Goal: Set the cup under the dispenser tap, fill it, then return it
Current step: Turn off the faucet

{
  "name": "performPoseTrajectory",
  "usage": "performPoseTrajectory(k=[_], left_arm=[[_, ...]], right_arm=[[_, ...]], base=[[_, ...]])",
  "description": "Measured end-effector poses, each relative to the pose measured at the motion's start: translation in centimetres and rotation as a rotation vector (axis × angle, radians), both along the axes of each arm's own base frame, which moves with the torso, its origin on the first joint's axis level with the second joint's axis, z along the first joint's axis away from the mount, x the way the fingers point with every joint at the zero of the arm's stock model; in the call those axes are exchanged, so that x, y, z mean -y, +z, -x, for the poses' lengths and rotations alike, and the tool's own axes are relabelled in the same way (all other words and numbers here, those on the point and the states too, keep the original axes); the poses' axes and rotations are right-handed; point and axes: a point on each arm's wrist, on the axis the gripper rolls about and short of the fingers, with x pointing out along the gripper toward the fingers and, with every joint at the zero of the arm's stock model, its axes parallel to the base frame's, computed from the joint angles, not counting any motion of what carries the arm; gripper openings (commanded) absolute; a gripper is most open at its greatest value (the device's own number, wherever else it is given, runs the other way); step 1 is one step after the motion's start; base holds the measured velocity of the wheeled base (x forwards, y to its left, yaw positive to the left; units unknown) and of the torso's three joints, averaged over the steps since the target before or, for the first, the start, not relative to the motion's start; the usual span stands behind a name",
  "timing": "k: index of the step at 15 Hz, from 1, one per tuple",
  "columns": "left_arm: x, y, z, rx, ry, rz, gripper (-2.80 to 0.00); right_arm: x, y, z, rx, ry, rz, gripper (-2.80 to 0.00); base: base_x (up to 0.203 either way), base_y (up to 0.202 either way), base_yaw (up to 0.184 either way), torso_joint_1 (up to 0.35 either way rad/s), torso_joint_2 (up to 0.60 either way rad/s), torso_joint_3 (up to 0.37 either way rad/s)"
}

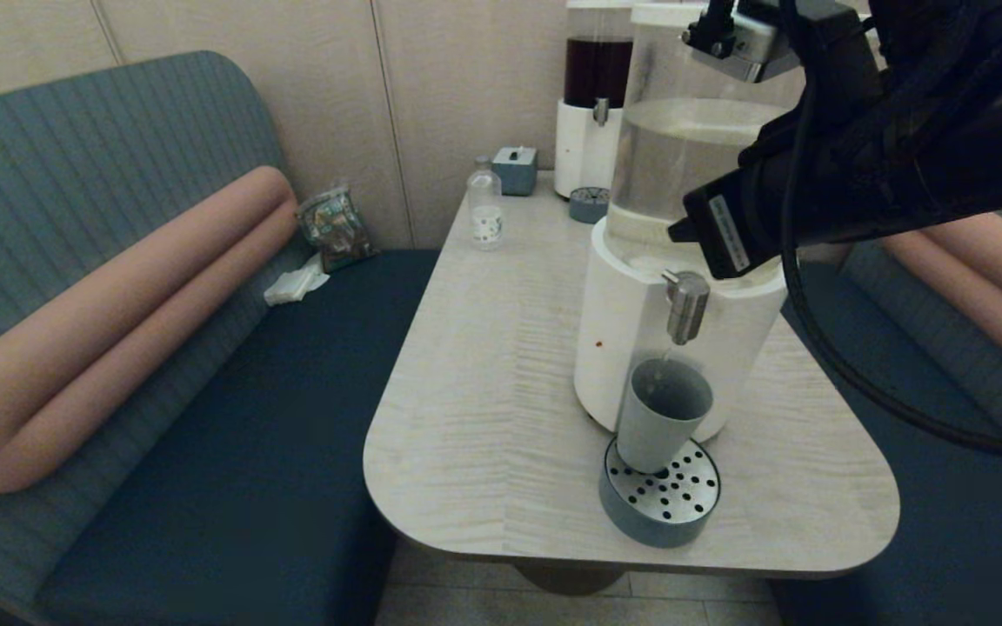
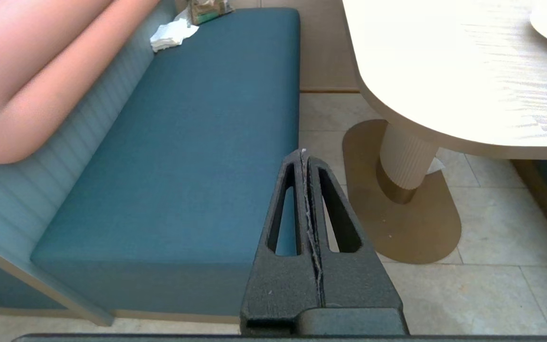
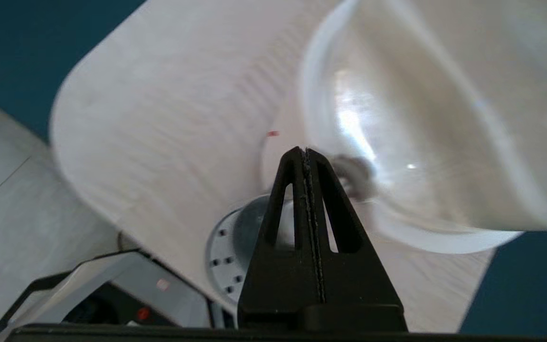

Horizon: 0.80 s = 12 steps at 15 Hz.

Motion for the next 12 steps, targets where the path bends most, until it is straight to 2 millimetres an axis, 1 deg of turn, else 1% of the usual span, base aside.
performPoseTrajectory(k=[4, 12], left_arm=[[0.0, 0.0, 0.0, 0.001, 0.001, 0.000, -2.80], [0.0, 0.0, 0.0, 0.000, 0.000, 0.001, -2.80]], right_arm=[[-0.5, -0.6, 0.2, -0.031, 0.002, -0.013, -2.80], [-0.9, -1.9, -0.5, -0.072, -0.019, -0.002, -2.80]], base=[[0.000, 0.000, 0.000, 0.000, 0.00, 0.000], [0.000, 0.000, 0.000, 0.000, 0.00, 0.000]])
